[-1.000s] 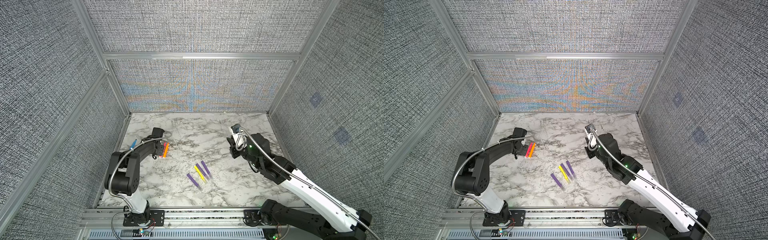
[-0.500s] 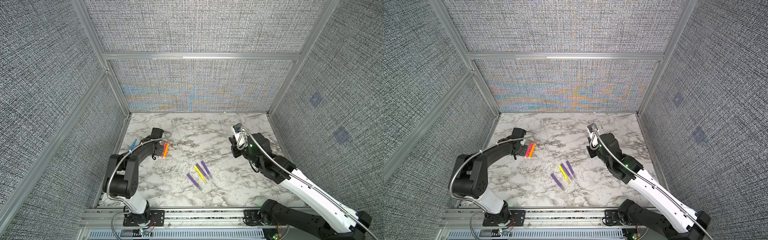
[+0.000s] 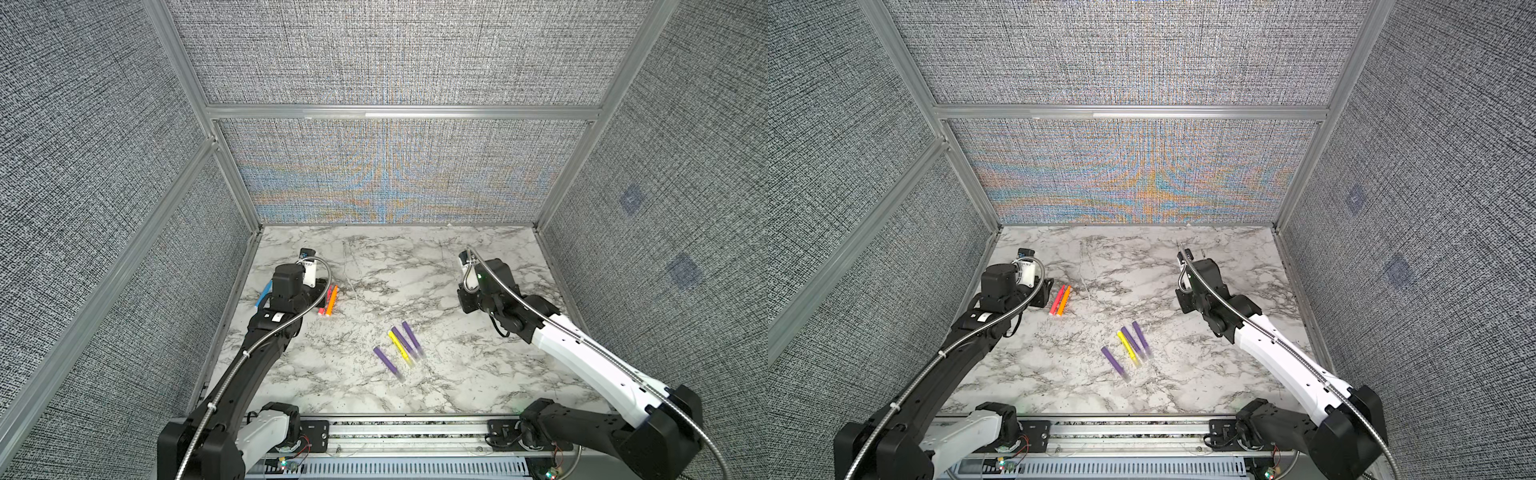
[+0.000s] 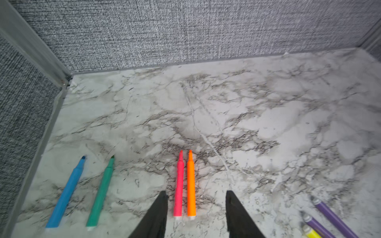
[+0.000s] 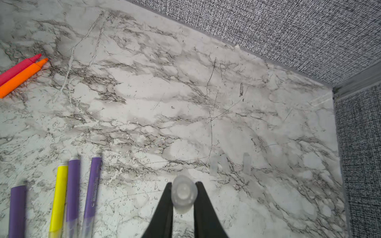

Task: Remove pen caps from pens
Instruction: Place the pen cap to the middle-right of the table.

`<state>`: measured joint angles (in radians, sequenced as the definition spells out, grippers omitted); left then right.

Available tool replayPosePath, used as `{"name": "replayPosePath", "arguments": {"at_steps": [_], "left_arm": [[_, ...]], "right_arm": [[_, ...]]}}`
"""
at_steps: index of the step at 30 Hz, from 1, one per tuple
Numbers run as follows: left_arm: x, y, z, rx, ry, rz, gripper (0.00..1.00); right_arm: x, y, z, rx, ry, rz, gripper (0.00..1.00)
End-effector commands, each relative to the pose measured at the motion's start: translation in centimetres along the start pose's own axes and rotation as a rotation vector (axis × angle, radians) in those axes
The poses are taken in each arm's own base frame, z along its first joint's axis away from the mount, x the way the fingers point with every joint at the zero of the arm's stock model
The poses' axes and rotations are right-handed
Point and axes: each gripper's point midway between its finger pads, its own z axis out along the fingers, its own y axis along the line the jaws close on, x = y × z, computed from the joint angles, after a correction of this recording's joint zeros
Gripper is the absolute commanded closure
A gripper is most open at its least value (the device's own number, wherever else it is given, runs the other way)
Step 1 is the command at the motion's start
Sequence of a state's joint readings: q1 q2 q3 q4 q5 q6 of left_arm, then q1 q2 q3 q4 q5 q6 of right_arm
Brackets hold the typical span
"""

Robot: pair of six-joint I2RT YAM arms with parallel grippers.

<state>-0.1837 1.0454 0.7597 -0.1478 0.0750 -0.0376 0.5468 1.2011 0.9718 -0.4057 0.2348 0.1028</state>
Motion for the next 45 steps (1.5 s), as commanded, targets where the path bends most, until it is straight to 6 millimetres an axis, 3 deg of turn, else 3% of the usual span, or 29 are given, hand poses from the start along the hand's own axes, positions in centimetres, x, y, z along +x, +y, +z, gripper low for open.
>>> {"name": "replayPosePath", "arguments": {"at_steps": [1,5,8,14,22,33,42,44,45], "left_arm": [[-3.2,-3.0,-1.2,0.172,-0.144,-0.028,0.51],[-3.9,-4.9,-2.6,0.285,-0.211,-0.023,0.48],[-4.3,-5.6,-3.5,0.328,-0.246,-0.018,0.47],[-4.4,-5.5,-4.3,0.32,-0.274,-0.016,0.46],[-4.2,-5.4,-4.0,0.316,-0.264,-0.015,0.46],[-3.9,-5.0,-3.8,0.29,-0.255,-0.015,0.46],[-3.8,-4.9,-3.6,0.283,-0.249,-0.015,0.45],[-3.9,-4.9,-3.6,0.282,-0.249,-0.015,0.45],[-3.8,-4.9,-3.6,0.282,-0.249,-0.015,0.45]], "right_arm": [[-0.2,-0.3,0.5,-0.008,0.017,0.028,1.0],[1.5,-0.3,2.4,-0.021,0.13,0.027,1.0],[4.2,-0.4,4.6,-0.008,0.266,0.007,1.0],[9.1,-1.7,8.7,0.038,0.446,0.02,1.0],[12.5,-3.2,11.6,0.068,0.583,0.023,1.0],[13.4,-3.2,14.0,0.086,0.632,0.015,0.99],[11.8,-2.6,12.8,0.092,0.588,-0.02,0.74],[10.7,-2.3,12.2,0.082,0.558,-0.035,0.62],[10.1,-2.1,11.7,0.078,0.544,-0.039,0.5]]}}
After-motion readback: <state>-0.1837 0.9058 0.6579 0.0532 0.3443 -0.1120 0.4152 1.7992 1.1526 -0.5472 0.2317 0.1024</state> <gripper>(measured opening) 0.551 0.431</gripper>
